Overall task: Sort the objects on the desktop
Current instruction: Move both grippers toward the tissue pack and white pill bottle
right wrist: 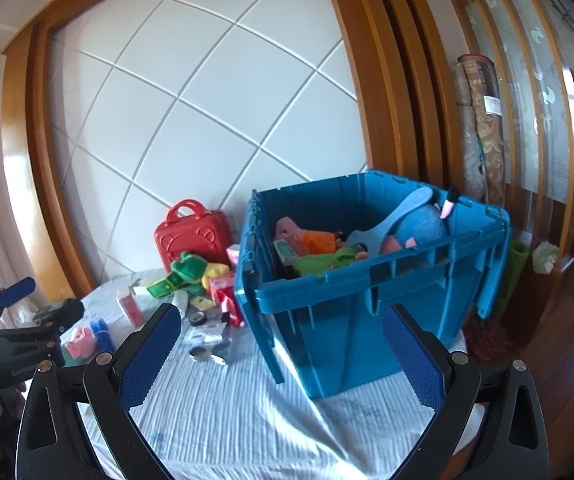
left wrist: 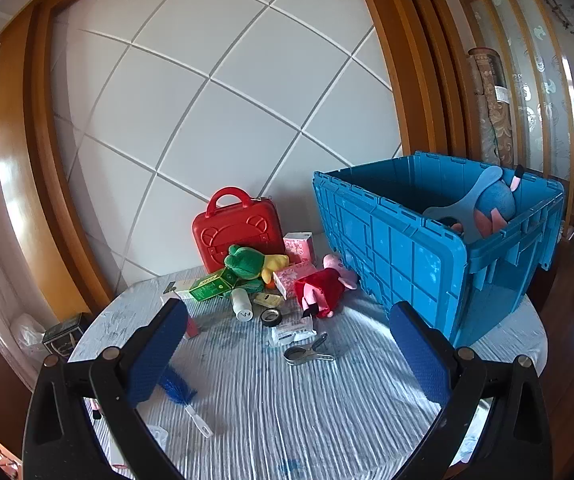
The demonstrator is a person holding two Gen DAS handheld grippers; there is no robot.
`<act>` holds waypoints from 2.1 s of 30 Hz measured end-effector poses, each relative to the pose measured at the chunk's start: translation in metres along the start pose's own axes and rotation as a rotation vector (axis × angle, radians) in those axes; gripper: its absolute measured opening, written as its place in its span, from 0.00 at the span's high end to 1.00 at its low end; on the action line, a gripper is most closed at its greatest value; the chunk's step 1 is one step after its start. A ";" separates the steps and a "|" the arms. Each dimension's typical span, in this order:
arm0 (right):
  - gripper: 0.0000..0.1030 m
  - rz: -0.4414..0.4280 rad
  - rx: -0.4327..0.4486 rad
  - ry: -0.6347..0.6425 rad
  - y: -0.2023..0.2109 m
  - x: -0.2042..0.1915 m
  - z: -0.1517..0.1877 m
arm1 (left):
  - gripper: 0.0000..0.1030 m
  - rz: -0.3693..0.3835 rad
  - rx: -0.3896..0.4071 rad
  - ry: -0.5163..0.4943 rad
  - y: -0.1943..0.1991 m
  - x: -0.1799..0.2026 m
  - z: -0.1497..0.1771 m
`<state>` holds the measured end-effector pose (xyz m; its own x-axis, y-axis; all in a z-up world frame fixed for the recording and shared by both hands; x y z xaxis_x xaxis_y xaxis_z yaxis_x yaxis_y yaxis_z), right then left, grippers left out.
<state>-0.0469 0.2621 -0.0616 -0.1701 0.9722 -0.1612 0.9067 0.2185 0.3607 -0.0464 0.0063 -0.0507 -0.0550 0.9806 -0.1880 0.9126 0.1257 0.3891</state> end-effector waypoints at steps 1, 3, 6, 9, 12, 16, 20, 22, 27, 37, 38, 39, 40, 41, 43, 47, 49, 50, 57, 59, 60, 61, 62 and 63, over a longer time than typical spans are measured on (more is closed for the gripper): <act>0.01 -0.007 -0.002 0.003 -0.002 -0.003 0.000 | 0.00 -0.014 -0.008 0.007 -0.003 -0.003 0.002; 0.01 -0.020 -0.005 0.011 -0.007 -0.010 0.000 | 0.00 -0.022 -0.021 0.012 -0.009 -0.009 0.006; 0.01 -0.040 -0.016 0.023 -0.017 -0.023 0.001 | 0.00 -0.034 -0.034 0.015 -0.017 -0.021 0.013; 0.01 -0.058 -0.031 0.034 -0.031 -0.037 0.003 | 0.00 -0.045 -0.045 0.021 -0.028 -0.036 0.020; 0.01 -0.075 -0.043 0.048 -0.048 -0.054 0.004 | 0.00 -0.053 -0.057 0.025 -0.044 -0.054 0.026; 0.01 -0.095 -0.064 0.061 -0.079 -0.080 0.006 | 0.00 -0.060 -0.072 0.023 -0.071 -0.083 0.033; 0.01 -0.105 -0.119 0.075 -0.125 -0.114 0.011 | 0.00 -0.062 -0.091 0.024 -0.104 -0.122 0.040; 0.01 -0.104 -0.143 0.072 -0.148 -0.131 0.013 | 0.00 -0.055 -0.107 0.016 -0.123 -0.143 0.041; 0.01 -0.099 -0.187 0.062 -0.200 -0.174 0.015 | 0.00 -0.058 -0.128 -0.009 -0.161 -0.193 0.038; 0.01 -0.088 -0.223 0.093 -0.267 -0.232 0.003 | 0.00 -0.123 -0.111 0.007 -0.221 -0.286 0.011; 0.01 -0.091 -0.217 0.103 -0.273 -0.236 -0.003 | 0.00 -0.131 -0.111 0.016 -0.228 -0.293 0.007; 0.01 -0.097 -0.213 0.115 -0.279 -0.240 -0.007 | 0.00 -0.143 -0.108 0.025 -0.235 -0.300 0.004; 0.01 -0.101 -0.212 0.132 -0.287 -0.243 -0.010 | 0.00 -0.152 -0.111 0.032 -0.243 -0.305 0.002; 0.01 -0.103 -0.213 0.150 -0.295 -0.246 -0.012 | 0.00 -0.152 -0.120 0.035 -0.252 -0.308 0.002; 0.01 -0.114 -0.228 0.180 -0.317 -0.251 -0.013 | 0.00 -0.155 -0.146 0.035 -0.270 -0.312 0.006; 0.01 -0.152 -0.295 0.220 -0.370 -0.257 0.000 | 0.00 -0.166 -0.223 0.054 -0.311 -0.320 0.023; 0.01 -0.172 -0.333 0.249 -0.397 -0.263 0.013 | 0.00 -0.167 -0.264 0.072 -0.332 -0.320 0.032; 0.01 -0.190 -0.355 0.260 -0.412 -0.266 0.021 | 0.00 -0.169 -0.279 0.081 -0.342 -0.319 0.036; 0.08 -0.276 -0.549 0.238 -0.516 -0.295 0.076 | 0.00 -0.160 -0.328 0.106 -0.398 -0.321 0.053; 0.08 -0.274 -0.585 0.247 -0.544 -0.307 0.088 | 0.00 -0.147 -0.340 0.110 -0.415 -0.322 0.057; 0.08 -0.272 -0.612 0.253 -0.560 -0.313 0.096 | 0.00 -0.138 -0.349 0.112 -0.423 -0.323 0.060; 0.08 -0.269 -0.643 0.255 -0.575 -0.318 0.104 | 0.00 -0.135 -0.360 0.115 -0.431 -0.324 0.063; 0.08 -0.256 -0.671 0.257 -0.589 -0.321 0.113 | 0.00 -0.136 -0.375 0.118 -0.440 -0.325 0.067; 0.10 -0.238 -0.694 0.258 -0.600 -0.322 0.121 | 0.00 -0.133 -0.392 0.124 -0.449 -0.326 0.072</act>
<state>-0.4892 -0.1925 -0.3370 -0.4918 0.8626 -0.1183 0.3997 0.3444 0.8495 -0.4088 -0.3804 -0.2289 -0.2316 0.9597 -0.1595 0.6726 0.2764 0.6864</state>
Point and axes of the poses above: each gripper's, at about its wrist camera, not at the fingertips, and y roughly against the way its jaws point, x to its right, z to its underside, the point moved 4 cm from there along -y, roughly the way its jaws point, and after that the axes turned 2 degrees about z, right-handed, at the moved point
